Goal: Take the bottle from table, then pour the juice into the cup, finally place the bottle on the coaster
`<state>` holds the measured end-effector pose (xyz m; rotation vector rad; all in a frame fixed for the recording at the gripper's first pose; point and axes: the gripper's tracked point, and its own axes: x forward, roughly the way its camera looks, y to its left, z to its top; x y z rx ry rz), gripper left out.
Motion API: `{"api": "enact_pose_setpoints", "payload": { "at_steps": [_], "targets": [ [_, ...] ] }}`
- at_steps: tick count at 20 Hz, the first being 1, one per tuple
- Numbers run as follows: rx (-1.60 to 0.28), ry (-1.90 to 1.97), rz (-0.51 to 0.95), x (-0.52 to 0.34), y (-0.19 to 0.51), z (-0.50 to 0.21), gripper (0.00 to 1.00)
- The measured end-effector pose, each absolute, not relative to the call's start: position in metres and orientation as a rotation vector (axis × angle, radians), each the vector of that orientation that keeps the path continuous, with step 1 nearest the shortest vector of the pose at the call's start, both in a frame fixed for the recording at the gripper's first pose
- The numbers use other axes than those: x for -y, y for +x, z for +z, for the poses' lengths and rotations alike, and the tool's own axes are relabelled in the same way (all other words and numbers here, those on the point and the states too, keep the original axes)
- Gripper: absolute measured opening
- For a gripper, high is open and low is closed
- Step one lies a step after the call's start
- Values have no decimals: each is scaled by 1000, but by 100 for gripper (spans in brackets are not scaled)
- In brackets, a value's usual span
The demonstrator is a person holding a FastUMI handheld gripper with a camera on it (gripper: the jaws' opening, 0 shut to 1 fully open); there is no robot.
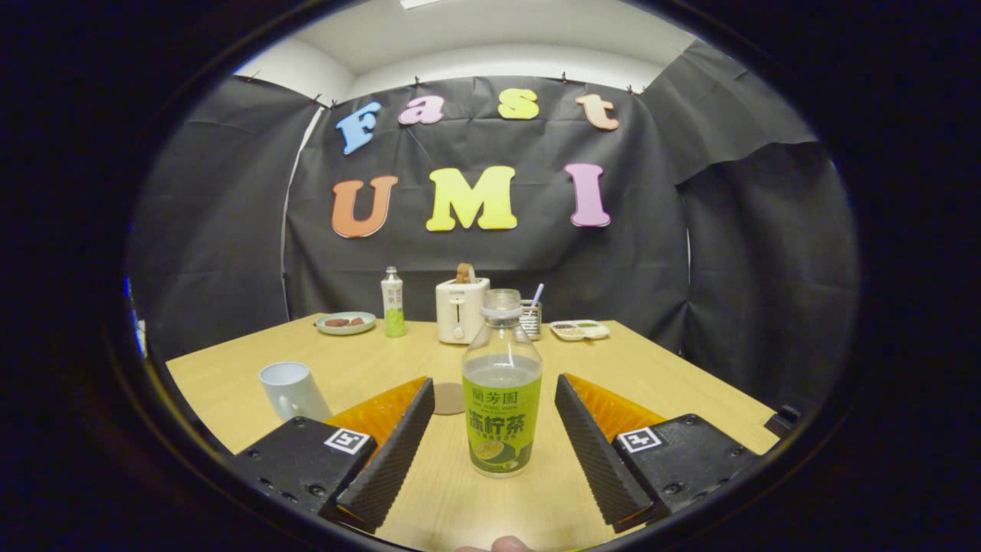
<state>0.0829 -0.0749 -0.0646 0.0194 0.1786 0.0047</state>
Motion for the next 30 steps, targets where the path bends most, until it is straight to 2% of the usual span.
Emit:
{"api": "enact_pose_setpoints", "payload": {
  "at_steps": [14, 17, 21, 30],
  "targets": [
    [-330, 51, 14, 82, 118, -98, 100],
    [-342, 59, 11, 83, 119, -100, 96],
    [-350, 51, 15, 82, 118, -99, 83],
    [-304, -50, 65, 66, 125, -54, 78]
  ]
}}
